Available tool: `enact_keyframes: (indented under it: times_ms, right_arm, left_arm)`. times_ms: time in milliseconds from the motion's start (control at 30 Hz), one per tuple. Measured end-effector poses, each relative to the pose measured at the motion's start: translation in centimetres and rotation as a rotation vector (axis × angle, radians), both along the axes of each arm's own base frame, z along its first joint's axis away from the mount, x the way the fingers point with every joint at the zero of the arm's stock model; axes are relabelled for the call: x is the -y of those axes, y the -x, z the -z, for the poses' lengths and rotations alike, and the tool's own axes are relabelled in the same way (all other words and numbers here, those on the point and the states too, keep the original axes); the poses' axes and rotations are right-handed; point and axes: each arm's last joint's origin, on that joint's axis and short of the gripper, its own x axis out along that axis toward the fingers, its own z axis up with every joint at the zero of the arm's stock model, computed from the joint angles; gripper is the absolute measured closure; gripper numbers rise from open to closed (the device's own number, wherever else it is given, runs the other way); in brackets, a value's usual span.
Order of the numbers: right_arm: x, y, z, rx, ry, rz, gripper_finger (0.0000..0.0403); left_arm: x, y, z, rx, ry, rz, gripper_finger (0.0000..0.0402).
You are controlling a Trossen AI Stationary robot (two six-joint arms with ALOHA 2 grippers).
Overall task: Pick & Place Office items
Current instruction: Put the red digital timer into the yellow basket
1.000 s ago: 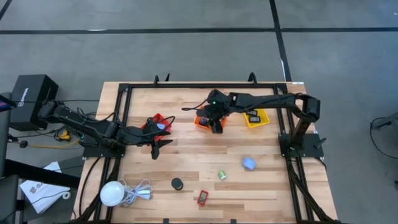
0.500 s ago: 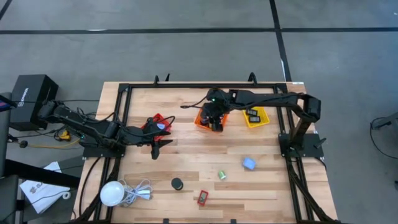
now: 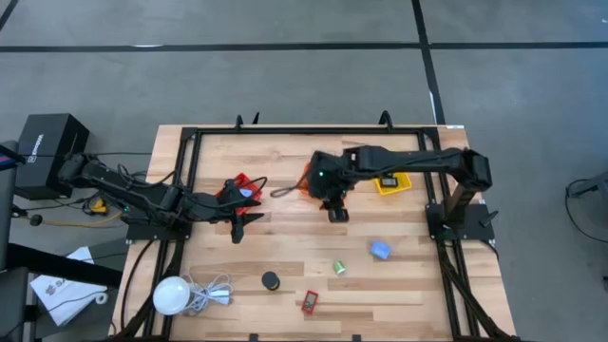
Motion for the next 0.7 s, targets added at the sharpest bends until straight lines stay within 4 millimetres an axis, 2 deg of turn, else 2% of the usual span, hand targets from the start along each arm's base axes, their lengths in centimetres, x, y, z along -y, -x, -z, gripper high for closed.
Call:
enact_keyframes:
  times_ms: [267, 400, 567, 700]
  right_arm:
    - [-4.2, 2.8, -2.7, -0.086, -0.036, -0.042, 0.0253]
    - [-6.0, 4.5, -3.9, -0.021, -0.036, -0.102, 0.0250]
    - [-7.7, 7.5, -2.5, 0.022, -0.092, -0.068, 0.0250]
    - [-8.3, 10.5, -1.0, -0.006, -0.207, 0.101, 0.0249]
  left_arm:
    - [0.0, 0.0, 0.0, 0.001, 0.000, 0.001, 0.0234]
    - [0.1, 0.0, 0.0, 0.002, 0.001, 0.004, 0.0234]
    - [0.5, 0.1, 0.0, 0.003, 0.001, 0.028, 0.0234]
    - [0.9, 0.2, 0.0, 0.006, 0.002, 0.047, 0.0234]
